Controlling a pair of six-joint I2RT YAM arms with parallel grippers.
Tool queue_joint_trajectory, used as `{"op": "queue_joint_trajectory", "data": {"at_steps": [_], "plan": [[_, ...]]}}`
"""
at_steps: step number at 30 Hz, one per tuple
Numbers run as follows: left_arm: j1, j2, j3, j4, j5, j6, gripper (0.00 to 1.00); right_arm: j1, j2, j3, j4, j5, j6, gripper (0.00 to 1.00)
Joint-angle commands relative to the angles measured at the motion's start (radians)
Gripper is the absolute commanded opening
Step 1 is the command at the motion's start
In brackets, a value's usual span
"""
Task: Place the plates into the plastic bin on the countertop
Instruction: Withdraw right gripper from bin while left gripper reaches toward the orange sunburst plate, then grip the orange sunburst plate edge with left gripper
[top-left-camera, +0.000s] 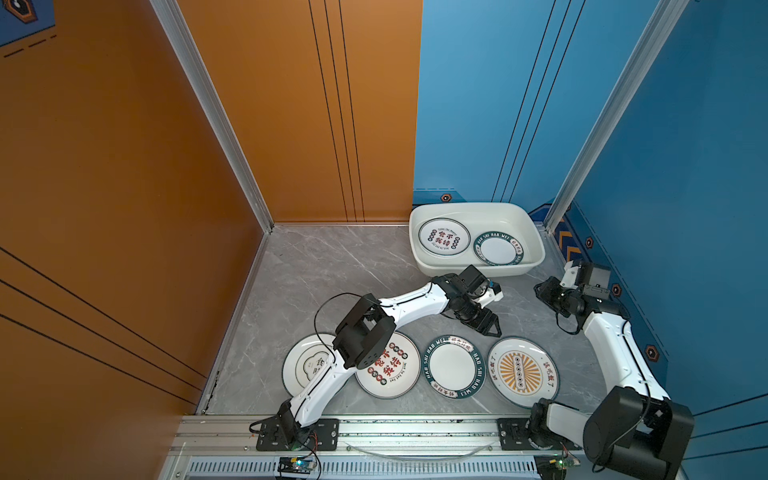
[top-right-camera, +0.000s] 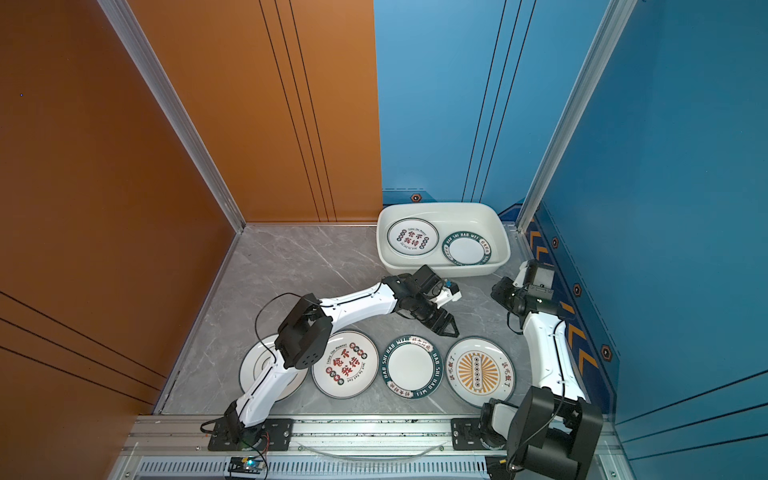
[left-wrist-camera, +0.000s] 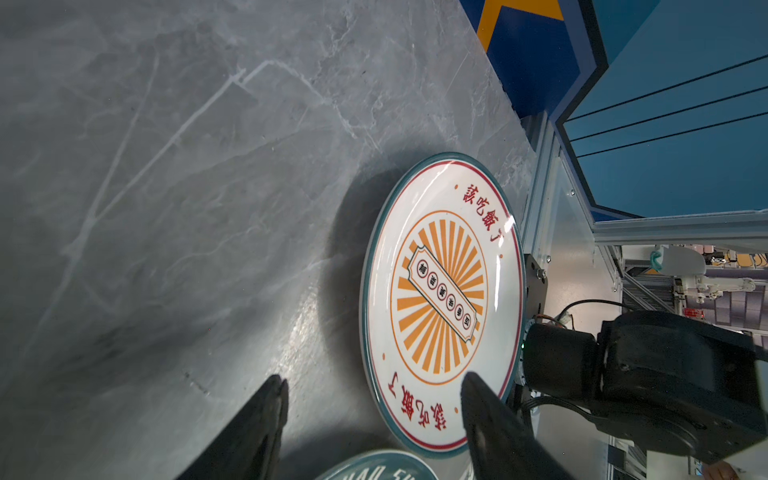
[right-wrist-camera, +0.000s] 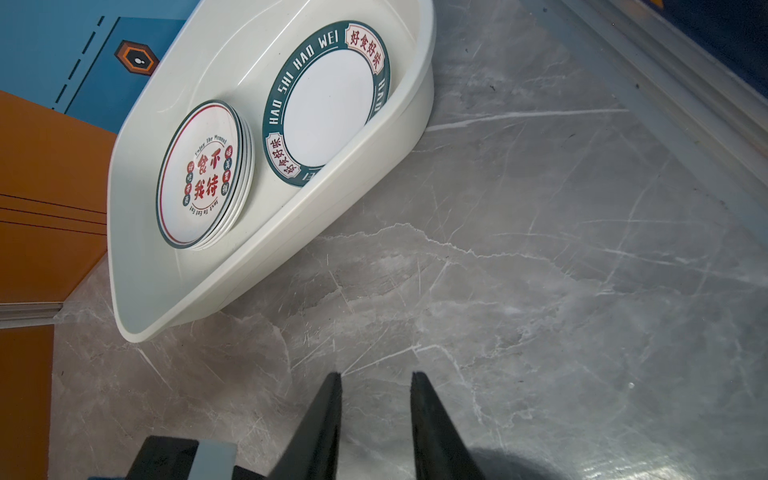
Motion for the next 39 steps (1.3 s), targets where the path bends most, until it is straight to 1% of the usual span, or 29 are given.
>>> {"op": "queue_joint_trajectory", "data": {"at_steps": [1,6,11,16,28,31,35,39], "plan": [[-0.012,0.017,0.037,-0.041,0.03,0.02,0.68,-0.004,-0.005,-0.015,0.032,-0.021,-0.016,0.31],[-0.017,0.025,0.044,-0.053,0.04,0.029,0.67,-0.004,0.002,-0.021,0.036,-0.024,-0.011,0.31],[-0.024,0.059,0.076,-0.092,0.002,0.021,0.63,-0.001,0.0,-0.016,0.035,-0.021,-0.008,0.31],[-0.03,0.085,0.089,-0.093,-0.011,-0.001,0.6,0.005,0.0,-0.016,0.033,-0.017,-0.008,0.31],[-0.058,0.154,0.162,-0.097,-0.002,-0.04,0.53,0.013,-0.004,-0.022,0.032,-0.01,-0.008,0.31],[-0.061,0.166,0.169,-0.107,-0.011,-0.044,0.49,0.013,-0.008,-0.022,0.029,-0.008,-0.011,0.31],[-0.062,0.174,0.171,-0.122,-0.013,-0.043,0.38,0.014,-0.009,-0.025,0.029,-0.006,-0.013,0.31],[-0.068,0.175,0.17,-0.136,-0.02,-0.032,0.36,0.014,-0.008,-0.029,0.033,-0.009,-0.011,0.31]]}}
